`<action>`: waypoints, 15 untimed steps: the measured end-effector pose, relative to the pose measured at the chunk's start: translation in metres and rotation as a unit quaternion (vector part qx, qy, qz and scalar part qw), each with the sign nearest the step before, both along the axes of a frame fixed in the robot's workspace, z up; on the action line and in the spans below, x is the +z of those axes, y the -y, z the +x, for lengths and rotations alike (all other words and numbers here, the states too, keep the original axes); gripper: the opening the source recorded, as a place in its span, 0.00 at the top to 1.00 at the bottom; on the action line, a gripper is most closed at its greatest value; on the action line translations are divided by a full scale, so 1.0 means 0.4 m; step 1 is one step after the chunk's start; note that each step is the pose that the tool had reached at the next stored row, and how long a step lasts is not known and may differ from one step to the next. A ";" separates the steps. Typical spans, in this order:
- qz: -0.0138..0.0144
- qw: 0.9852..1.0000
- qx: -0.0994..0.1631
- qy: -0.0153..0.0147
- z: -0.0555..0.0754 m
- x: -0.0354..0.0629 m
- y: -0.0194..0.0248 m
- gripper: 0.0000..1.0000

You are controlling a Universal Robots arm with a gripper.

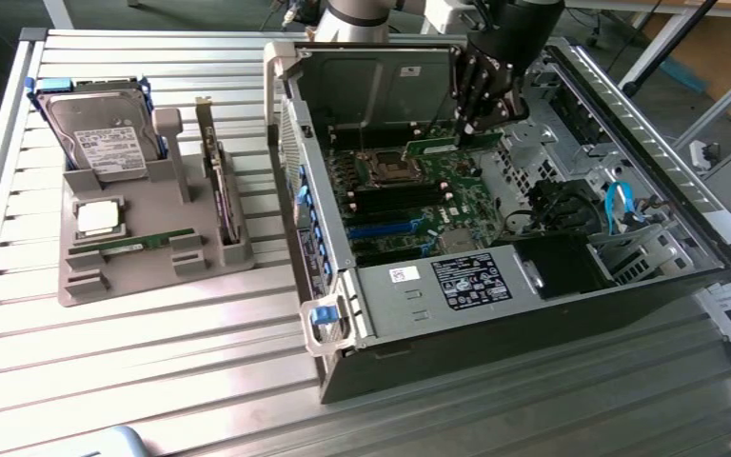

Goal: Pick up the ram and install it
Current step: 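Insert the ram into the slot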

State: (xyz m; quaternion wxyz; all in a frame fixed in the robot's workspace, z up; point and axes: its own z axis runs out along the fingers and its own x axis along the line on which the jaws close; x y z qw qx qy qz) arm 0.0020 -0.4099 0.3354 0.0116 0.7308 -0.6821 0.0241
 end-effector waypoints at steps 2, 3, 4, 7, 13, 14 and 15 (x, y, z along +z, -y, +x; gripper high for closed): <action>0.000 1.000 0.000 0.000 -0.001 -0.002 0.000 0.87; 0.000 1.000 0.000 0.000 -0.002 -0.003 0.000 0.87; 0.000 1.000 0.000 0.000 -0.002 -0.004 0.000 0.87; 0.000 1.000 0.000 0.000 -0.004 -0.007 0.000 0.87; 0.000 1.000 0.000 0.000 -0.007 -0.013 0.000 0.87; 0.000 1.000 0.000 0.000 -0.008 -0.014 0.000 0.87; 0.000 1.000 0.000 0.000 -0.008 -0.015 0.000 0.87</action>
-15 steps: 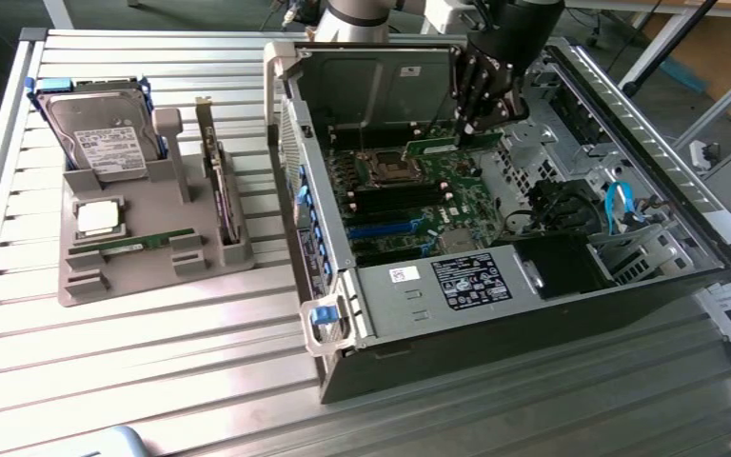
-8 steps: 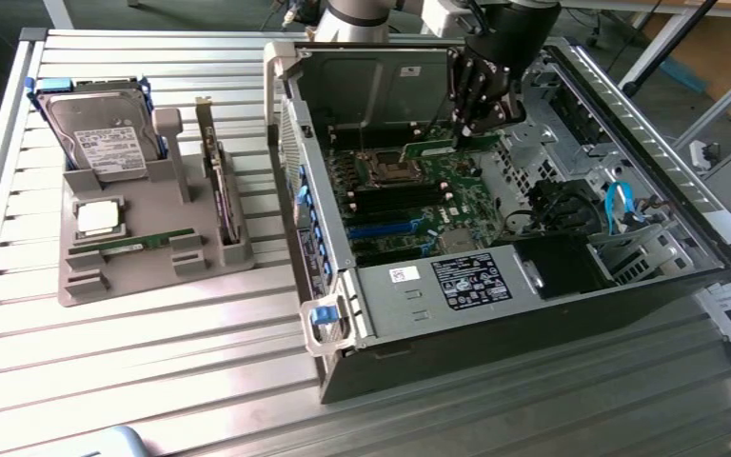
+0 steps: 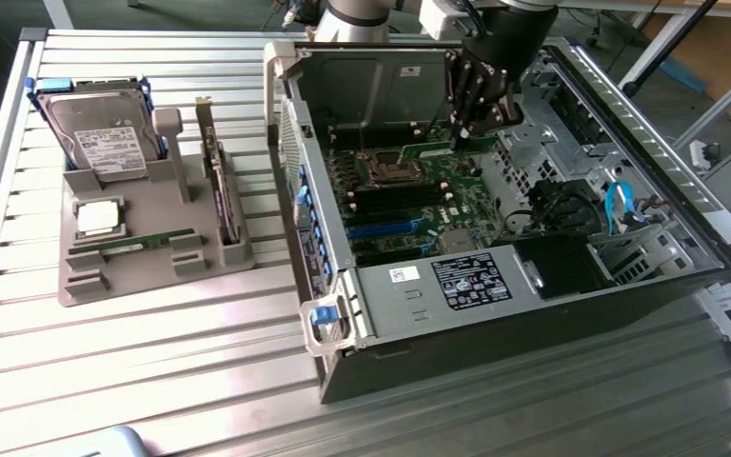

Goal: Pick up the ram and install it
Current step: 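Insert the ram into the slot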

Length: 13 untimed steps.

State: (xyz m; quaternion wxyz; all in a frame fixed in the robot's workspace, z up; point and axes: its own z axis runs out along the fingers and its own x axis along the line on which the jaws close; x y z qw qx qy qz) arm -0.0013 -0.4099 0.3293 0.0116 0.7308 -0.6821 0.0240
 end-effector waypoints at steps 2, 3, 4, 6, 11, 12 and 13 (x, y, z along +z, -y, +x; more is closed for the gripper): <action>0.000 1.000 0.000 0.000 -0.001 -0.001 0.000 0.87; 0.000 1.000 0.000 0.000 -0.001 -0.002 0.000 0.87; 0.000 1.000 0.000 0.000 -0.002 -0.003 0.000 0.87; 0.000 1.000 0.000 0.000 -0.003 -0.005 0.000 0.87; 0.000 1.000 0.000 0.000 -0.005 -0.010 0.000 0.87; 0.000 1.000 0.000 0.000 -0.005 -0.011 0.000 0.87; 0.000 1.000 0.000 0.000 -0.005 -0.012 0.000 0.87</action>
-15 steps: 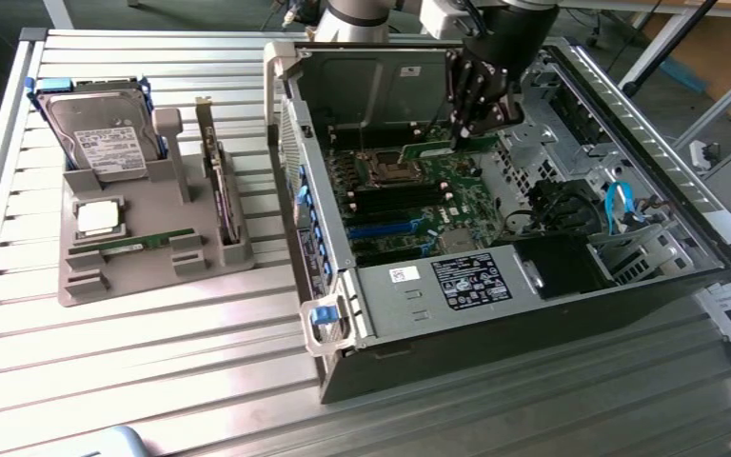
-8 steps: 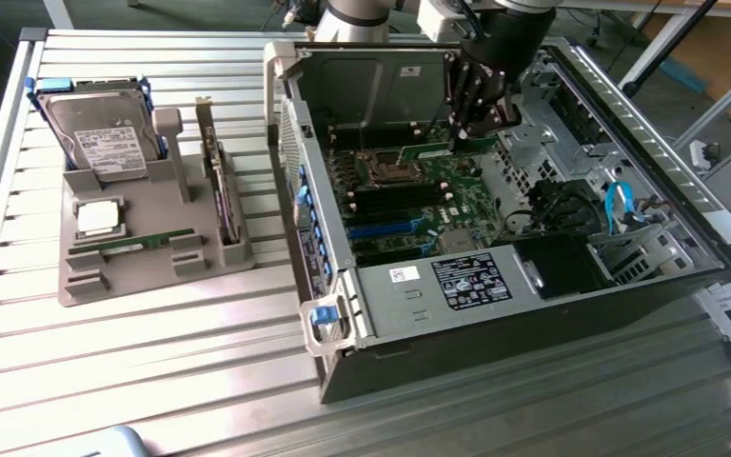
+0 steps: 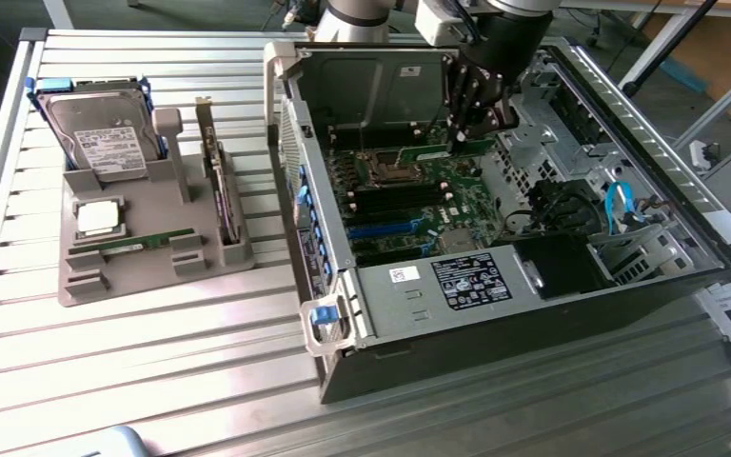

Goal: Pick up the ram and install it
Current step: 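Insert the ram into the slot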

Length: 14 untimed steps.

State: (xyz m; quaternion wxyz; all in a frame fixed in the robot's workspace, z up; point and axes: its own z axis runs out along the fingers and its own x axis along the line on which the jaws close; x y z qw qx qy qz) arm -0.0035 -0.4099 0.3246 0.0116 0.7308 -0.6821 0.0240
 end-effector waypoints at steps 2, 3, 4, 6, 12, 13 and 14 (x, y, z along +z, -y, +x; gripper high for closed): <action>0.000 1.000 0.000 0.000 0.000 -0.002 0.000 0.87; 0.000 1.000 0.000 0.000 0.000 -0.003 0.000 0.87; 0.000 1.000 0.000 0.000 -0.001 -0.004 0.000 0.87; 0.000 1.000 0.000 0.000 -0.001 -0.006 0.000 0.87; 0.000 1.000 0.000 0.000 -0.002 -0.012 0.000 0.87; 0.000 1.000 0.000 0.000 -0.002 -0.013 0.000 0.87; 0.000 1.000 0.000 0.000 -0.002 -0.013 0.000 0.87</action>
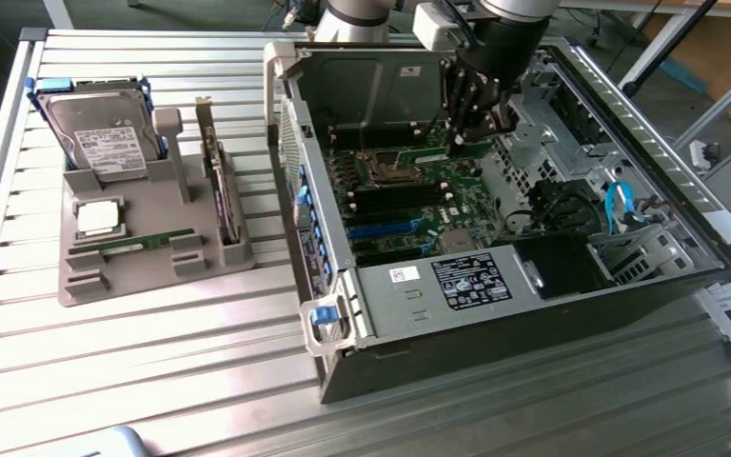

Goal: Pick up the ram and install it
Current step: 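Insert the ram into the slot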

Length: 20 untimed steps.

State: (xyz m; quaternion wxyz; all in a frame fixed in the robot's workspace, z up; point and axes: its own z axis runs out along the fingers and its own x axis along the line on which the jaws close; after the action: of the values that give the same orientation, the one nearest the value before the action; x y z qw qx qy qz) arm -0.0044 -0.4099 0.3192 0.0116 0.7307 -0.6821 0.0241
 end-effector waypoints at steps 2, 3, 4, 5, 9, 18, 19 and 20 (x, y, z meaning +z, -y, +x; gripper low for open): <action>0.000 1.000 0.000 0.000 -0.001 -0.002 0.000 0.87; 0.000 1.000 0.000 0.000 -0.001 -0.003 0.000 0.87; 0.000 1.000 0.000 0.000 -0.001 -0.003 0.000 0.87; 0.000 1.000 0.000 0.000 -0.002 -0.004 0.000 0.87; 0.000 1.000 0.000 0.000 -0.004 -0.008 0.000 0.87; 0.000 1.000 0.000 0.000 -0.008 -0.018 0.000 0.87; 0.000 1.000 0.000 0.000 -0.009 -0.019 0.000 0.87; 0.000 1.000 0.000 0.000 -0.009 -0.020 0.000 0.87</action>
State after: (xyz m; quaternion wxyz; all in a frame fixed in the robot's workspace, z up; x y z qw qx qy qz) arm -0.0080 -0.4099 0.3113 0.0116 0.7308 -0.6821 0.0240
